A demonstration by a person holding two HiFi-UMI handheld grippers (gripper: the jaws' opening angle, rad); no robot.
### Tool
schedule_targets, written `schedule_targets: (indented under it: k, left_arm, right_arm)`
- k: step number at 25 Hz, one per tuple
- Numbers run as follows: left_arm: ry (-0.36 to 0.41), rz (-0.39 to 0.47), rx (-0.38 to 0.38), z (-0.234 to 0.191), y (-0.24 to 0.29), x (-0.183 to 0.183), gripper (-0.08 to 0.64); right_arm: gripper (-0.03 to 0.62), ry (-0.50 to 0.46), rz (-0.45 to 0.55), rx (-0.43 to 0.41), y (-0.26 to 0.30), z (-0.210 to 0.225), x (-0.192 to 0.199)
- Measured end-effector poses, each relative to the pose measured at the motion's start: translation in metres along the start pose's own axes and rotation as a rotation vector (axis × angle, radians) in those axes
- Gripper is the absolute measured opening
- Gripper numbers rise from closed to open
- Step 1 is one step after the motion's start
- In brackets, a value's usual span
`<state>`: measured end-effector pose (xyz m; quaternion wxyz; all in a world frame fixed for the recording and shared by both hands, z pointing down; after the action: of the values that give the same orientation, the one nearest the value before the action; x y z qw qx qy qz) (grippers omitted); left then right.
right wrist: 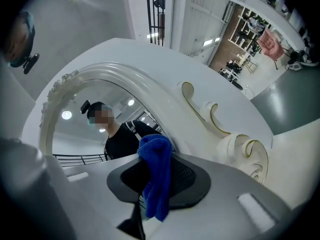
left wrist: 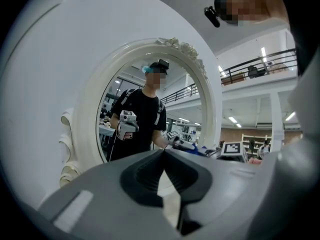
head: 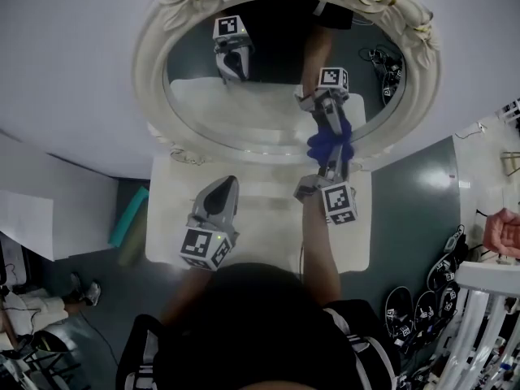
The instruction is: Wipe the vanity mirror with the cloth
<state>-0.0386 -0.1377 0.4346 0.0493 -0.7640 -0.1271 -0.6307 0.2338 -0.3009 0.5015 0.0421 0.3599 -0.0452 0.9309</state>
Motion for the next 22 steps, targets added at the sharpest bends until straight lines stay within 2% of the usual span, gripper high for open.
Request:
schedule_targets:
  k: [3,11,22]
  left_arm:
    - [0.003,-0.002,0.002,-0.006,-0.001,0.0,0.009]
    - [-0.007,0.006,0.006,-0.02,-0.007,-0.002,0.009]
    - [-0.022,0.041,0.02,-0.031,-0.027,-0.007,0.009]
  right_arm:
    - [0.086,0.0,0.026,-0.01,0.0,-0.003,-0.003]
    - [0.086,-0.1,0.125,-0.057,0.003,-0.025,-0.033]
    - [0.086,-0.239,0.262,-0.164,0.009,-0.098,-0.103]
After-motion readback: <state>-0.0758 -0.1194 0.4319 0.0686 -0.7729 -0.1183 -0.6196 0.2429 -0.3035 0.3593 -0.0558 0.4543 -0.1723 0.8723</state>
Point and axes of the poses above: the fingertips, and each gripper's own axes: y forward along the fingers, z to its right, x out of its underside, the point moved 4 cm from there along -y, backward along the fingers, and after that the axes turned 1 degree about z, right-handed, at the moved point
